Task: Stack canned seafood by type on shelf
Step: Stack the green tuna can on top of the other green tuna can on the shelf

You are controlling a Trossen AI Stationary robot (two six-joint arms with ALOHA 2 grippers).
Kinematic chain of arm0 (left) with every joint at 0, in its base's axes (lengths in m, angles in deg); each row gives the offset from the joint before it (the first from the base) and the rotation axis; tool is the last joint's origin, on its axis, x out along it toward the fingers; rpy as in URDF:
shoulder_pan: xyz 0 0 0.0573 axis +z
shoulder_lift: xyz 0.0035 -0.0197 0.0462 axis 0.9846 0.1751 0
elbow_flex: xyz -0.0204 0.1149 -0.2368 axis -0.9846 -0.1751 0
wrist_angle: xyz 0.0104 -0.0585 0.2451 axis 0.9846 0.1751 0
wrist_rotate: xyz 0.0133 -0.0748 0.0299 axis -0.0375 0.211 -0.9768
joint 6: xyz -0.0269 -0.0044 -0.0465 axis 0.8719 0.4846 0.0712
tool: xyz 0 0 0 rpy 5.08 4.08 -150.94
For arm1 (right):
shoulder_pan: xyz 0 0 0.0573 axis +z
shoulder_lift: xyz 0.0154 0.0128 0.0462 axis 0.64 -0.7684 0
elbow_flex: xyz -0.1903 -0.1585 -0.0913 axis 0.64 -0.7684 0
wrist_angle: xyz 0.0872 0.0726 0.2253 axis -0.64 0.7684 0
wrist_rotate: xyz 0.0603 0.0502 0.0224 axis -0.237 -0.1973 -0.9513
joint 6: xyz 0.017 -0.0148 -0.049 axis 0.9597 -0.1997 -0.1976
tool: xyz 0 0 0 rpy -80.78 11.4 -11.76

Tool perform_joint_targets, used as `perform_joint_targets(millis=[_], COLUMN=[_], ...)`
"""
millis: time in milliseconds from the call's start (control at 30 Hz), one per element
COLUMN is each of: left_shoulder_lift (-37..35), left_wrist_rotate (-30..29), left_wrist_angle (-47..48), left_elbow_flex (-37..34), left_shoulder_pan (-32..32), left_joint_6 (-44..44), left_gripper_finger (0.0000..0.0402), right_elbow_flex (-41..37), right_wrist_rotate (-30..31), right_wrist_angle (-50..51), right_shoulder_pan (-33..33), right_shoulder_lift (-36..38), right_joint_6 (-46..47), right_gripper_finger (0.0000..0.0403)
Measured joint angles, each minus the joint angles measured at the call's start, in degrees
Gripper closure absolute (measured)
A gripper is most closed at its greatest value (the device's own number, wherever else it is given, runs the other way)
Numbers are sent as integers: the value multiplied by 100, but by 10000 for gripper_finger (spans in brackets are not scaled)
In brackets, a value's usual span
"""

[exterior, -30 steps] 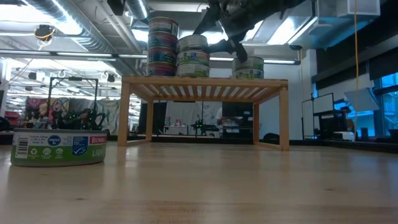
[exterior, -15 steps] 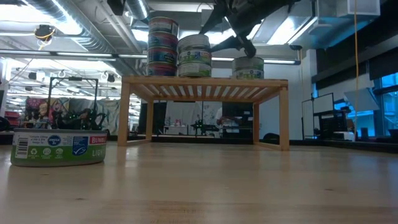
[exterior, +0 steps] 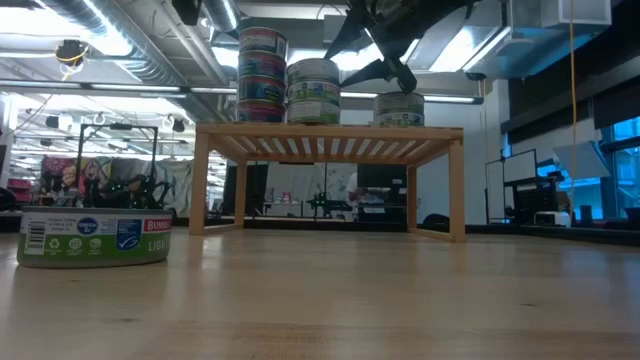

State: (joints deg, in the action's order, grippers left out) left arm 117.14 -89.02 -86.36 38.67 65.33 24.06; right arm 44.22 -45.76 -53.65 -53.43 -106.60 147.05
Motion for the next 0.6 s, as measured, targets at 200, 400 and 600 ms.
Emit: perform_joint_targets(millis=[200,400,600], left_shoulder_lift=[0,0,0], left_wrist_rotate=[1,1,1], left_wrist_angle=[0,1,0], left_elbow_flex=[0,0,0], left_shoulder_pan=[0,0,0], left_joint_6=[8,41,42], left_gripper_finger=[394,394,394], right_elbow_flex=[-4,-4,-7], right_wrist_rotate=[-133,-142,-207], right_wrist_angle=[20,298,365], right_shoulder_pan=[8,8,10], right_shoulder_lift=[4,4,32], right_joint_6=[-13,-129,-150], right_gripper_finger=[166,166,166])
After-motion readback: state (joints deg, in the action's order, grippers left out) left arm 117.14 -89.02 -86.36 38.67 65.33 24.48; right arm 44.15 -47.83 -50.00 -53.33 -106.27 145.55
